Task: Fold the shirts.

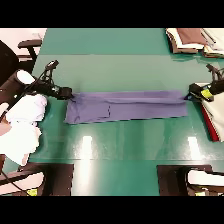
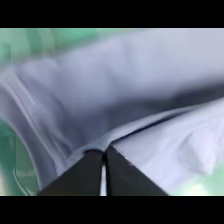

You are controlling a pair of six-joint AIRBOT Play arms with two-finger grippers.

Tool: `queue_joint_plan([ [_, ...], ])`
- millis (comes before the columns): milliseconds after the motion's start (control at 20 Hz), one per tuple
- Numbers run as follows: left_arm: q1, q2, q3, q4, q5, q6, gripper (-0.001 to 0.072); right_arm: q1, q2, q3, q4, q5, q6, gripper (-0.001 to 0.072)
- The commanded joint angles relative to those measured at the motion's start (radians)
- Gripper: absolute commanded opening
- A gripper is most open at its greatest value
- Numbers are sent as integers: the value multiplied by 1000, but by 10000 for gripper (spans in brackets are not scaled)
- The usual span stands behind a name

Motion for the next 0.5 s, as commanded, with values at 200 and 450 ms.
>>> queue_joint_plan([
  [200,1,-74,140,-48,-47,-26,606,-50,-142,175,151,48,-130,478],
  [450,-8,-74,164,-164,-89,-24,605,-226,-137,37,163,72,-156,589],
])
